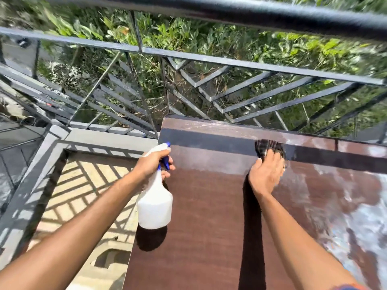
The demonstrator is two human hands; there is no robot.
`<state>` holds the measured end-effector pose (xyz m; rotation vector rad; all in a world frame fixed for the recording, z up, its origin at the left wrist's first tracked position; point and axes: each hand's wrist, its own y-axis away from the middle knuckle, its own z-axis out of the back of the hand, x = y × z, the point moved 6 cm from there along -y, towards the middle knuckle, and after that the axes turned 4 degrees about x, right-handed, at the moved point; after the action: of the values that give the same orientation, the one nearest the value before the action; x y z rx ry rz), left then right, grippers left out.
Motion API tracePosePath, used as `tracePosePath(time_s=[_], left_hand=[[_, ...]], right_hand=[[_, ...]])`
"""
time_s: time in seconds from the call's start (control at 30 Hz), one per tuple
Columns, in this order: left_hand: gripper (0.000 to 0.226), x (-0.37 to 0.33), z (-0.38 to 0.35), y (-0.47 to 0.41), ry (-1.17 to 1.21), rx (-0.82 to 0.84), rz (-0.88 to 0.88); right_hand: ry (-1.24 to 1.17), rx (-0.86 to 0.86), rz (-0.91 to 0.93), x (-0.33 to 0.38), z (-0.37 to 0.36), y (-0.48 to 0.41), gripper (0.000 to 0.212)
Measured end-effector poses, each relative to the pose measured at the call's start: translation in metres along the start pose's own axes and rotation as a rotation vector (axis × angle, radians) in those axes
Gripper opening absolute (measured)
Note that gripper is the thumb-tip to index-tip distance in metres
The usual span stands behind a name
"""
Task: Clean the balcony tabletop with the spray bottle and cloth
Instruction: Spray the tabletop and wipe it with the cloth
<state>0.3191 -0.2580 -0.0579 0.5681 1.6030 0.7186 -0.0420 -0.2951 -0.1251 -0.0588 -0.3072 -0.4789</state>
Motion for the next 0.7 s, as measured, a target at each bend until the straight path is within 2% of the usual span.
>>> tracePosePath(time_s=[0.07,0.1,0.2,0.3,0.37,0.5,0.57,0.7], left_hand=[[0.021,0.002,0.003,0.004,0.023,-0.004,-0.025],[0.021,0.002,0.005,0.007,0.014,-0.003,-0.025],[0.031,0.005,0.015,0.015,-0.028,-0.007,-0.002],[0.019,0.002,0.024,0.025,0.041,-0.024,-0.047],[0.020,0.002,0.027,0.030,0.057,-0.011,-0.053],[0.030,0.009,0.036,0.029,0.007,-0.010,-0.019],[0.034,0.013,0.034,0.030,-0.031,0.006,0.009],[0.033,0.019,0.019,0.033,-0.028,0.035,0.011]], right_hand=[[-0.066,0.019,-0.084,0.036,-0.011,0.030,0.059],[-0.081,0.060,-0.047,0.062,-0.019,0.044,0.061],[-0.085,0.213,0.289,0.146,-0.042,0.090,0.063],[-0.071,0.378,0.691,0.209,-0.057,0.139,0.069],[-0.021,0.491,0.856,0.219,-0.066,0.166,0.067],[-0.017,0.511,1.085,0.163,-0.051,0.168,0.058],[-0.031,0.442,0.997,0.113,-0.034,0.141,0.055],[-0.032,0.265,0.478,-0.004,0.006,0.071,0.055]])
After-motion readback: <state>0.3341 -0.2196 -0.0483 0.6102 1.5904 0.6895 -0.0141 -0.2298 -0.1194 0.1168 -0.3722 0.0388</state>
